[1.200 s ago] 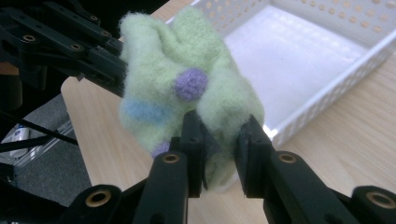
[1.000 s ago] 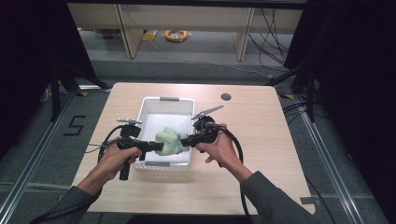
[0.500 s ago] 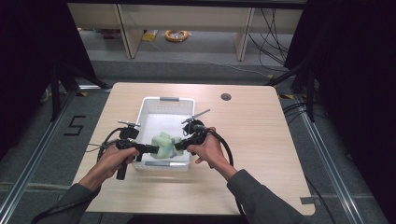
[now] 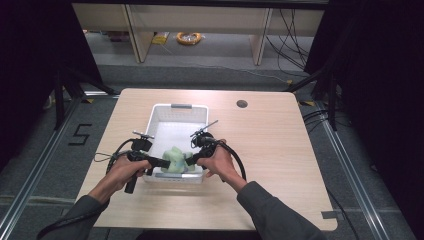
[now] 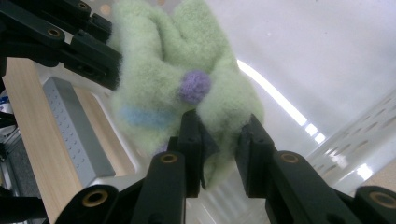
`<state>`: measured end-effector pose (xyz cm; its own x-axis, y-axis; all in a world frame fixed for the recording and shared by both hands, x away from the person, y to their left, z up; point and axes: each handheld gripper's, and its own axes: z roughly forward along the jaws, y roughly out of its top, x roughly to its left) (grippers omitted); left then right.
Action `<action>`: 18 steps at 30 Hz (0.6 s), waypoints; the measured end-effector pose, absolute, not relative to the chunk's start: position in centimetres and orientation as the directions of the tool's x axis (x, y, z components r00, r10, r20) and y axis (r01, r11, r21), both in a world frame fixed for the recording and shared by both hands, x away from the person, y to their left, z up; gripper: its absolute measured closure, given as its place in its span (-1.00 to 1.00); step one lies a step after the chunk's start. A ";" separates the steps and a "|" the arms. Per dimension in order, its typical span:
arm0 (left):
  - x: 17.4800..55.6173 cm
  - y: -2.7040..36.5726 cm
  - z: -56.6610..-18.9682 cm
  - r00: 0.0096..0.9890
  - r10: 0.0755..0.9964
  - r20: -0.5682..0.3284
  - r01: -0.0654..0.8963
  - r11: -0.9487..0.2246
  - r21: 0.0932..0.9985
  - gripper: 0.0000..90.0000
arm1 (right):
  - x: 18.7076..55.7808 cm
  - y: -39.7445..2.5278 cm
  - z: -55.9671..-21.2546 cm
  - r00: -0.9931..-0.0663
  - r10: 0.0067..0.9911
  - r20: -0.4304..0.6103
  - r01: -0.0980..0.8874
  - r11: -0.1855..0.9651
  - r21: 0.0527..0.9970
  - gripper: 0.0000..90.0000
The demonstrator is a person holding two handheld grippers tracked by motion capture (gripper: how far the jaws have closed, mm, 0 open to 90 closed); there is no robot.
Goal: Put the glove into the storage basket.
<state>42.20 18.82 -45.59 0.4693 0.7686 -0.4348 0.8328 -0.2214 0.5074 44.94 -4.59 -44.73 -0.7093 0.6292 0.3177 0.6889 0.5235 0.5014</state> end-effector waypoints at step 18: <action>43.2 18.7 -45.8 0.498 0.803 -0.328 0.820 -0.312 0.481 0.42 | 45.2 -3.4 -45.0 -0.715 0.644 0.271 0.683 0.561 0.468 0.32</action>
<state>43.20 18.66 -45.81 0.4976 0.8029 -0.3281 0.8197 -0.3116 0.4806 45.23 -3.42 -45.01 -0.7149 0.6444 0.2715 0.6832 0.5609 0.4676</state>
